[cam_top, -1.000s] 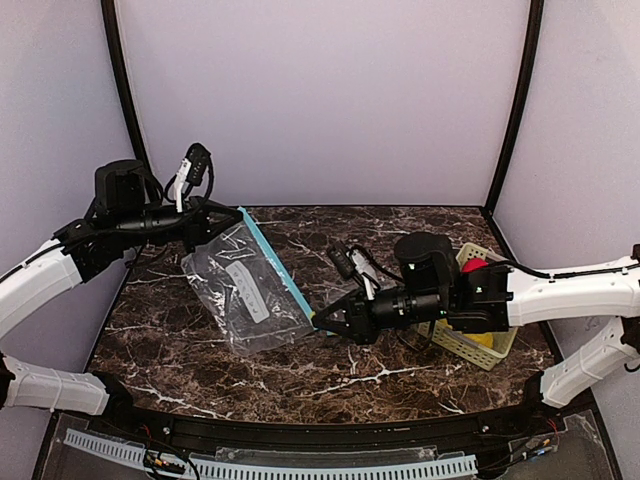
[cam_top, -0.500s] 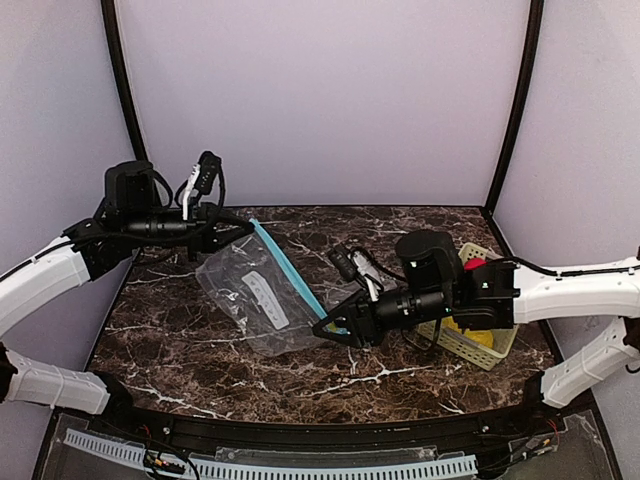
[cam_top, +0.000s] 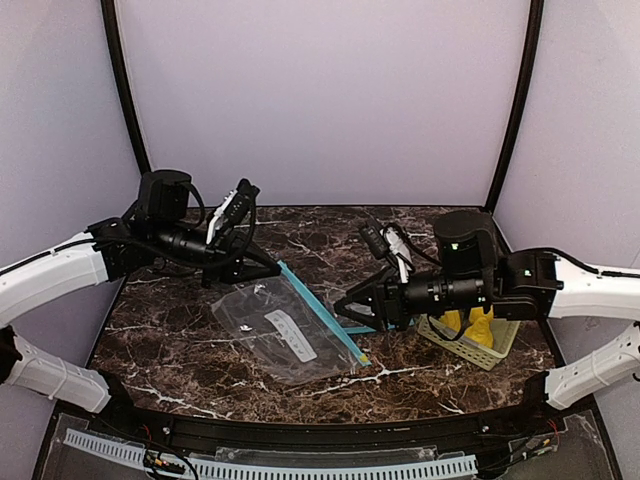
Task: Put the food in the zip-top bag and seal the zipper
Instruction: Unzip the zipper from the zipper food storage bag, then pass from the left arm to the right, then open the zipper food storage bag at the center of the board.
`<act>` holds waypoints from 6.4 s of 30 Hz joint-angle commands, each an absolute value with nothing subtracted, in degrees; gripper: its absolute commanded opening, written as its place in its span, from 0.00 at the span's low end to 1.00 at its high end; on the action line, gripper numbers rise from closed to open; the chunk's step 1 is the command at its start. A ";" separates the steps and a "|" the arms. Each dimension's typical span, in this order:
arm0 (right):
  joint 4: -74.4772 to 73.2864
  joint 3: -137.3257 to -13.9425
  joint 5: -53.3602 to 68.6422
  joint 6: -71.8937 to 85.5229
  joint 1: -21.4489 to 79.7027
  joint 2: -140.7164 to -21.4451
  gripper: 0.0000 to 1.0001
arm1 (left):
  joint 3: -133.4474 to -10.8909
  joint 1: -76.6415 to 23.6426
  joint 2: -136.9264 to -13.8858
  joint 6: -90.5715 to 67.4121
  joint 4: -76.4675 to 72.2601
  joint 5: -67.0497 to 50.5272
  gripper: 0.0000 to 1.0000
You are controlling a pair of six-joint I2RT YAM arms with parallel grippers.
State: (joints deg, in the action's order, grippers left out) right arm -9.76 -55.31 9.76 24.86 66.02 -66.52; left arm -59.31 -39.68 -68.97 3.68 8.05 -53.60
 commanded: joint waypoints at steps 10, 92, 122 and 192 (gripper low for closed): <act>-10.46 -55.93 9.81 23.24 66.31 -69.16 0.38 | -61.43 -40.82 -69.47 3.92 10.28 -58.21 0.01; -10.06 -62.28 18.08 17.33 64.39 -77.26 0.01 | -61.97 -41.31 -70.05 4.66 11.69 -58.62 0.01; -17.69 -63.18 2.27 34.51 61.12 -79.70 0.00 | -46.65 -45.99 -62.54 -31.98 -6.55 -18.98 0.68; -18.92 -66.38 -16.90 44.31 65.66 -87.46 0.00 | -46.91 -62.01 -73.84 -39.64 6.51 21.43 0.01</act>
State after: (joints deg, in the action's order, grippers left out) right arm -14.59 -65.23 -11.22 41.63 65.12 -88.73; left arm -44.91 -61.21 -77.12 -42.59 -2.11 13.65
